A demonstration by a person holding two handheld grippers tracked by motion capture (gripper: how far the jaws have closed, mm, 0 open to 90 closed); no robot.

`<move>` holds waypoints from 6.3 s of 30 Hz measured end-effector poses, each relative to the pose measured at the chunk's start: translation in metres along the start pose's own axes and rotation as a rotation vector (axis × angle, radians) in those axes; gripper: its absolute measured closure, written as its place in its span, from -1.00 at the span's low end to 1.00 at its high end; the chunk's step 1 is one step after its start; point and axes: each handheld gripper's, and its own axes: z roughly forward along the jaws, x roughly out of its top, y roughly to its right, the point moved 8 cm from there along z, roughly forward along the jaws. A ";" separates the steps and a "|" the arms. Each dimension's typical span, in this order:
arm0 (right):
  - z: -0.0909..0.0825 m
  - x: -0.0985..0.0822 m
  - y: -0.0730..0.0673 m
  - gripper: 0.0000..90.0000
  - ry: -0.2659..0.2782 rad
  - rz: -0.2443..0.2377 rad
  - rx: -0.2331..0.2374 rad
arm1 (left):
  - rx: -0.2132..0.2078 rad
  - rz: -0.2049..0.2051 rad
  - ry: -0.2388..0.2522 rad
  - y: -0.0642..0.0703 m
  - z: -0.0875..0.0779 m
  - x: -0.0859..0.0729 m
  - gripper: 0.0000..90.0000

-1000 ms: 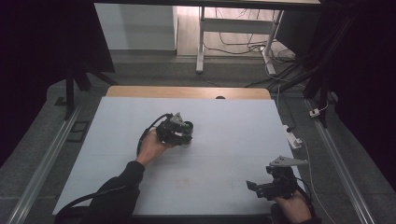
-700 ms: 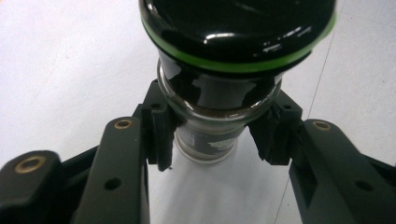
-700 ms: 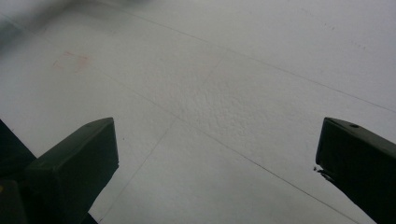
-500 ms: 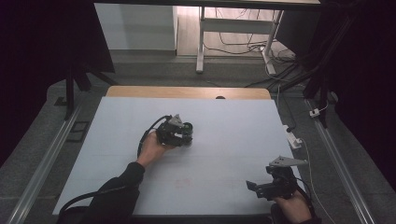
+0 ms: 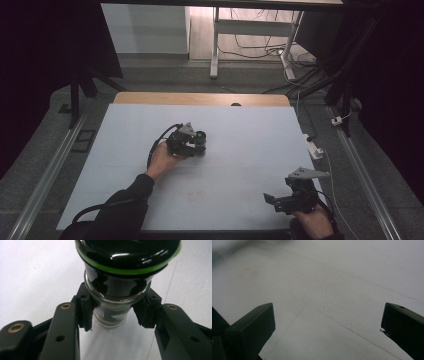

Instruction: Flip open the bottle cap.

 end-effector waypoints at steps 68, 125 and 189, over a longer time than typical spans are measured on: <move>0.047 0.082 -0.067 -1.00 0.133 -0.162 0.243 | -0.006 -0.011 0.002 0.000 0.001 0.000 0.20; 0.149 0.139 -0.085 -0.56 0.008 -0.256 0.210 | 0.002 -0.024 -0.004 0.001 0.002 -0.001 0.20; 0.156 0.181 -0.086 1.00 0.087 -0.263 0.246 | 0.013 -0.027 -0.004 0.001 0.002 -0.001 0.20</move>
